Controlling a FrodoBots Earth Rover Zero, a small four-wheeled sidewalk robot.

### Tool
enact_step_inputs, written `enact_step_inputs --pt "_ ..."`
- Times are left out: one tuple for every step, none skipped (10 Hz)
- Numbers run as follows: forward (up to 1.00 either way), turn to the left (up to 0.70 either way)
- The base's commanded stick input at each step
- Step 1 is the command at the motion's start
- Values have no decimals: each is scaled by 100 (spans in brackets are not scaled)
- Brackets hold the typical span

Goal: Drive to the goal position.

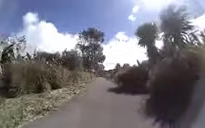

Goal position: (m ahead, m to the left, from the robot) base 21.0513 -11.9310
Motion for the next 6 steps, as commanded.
enact_step_inputs --pt "85 0" --pt "85 0" --pt "85 0" --pt "85 0" --pt "85 0" --pt "85 0"
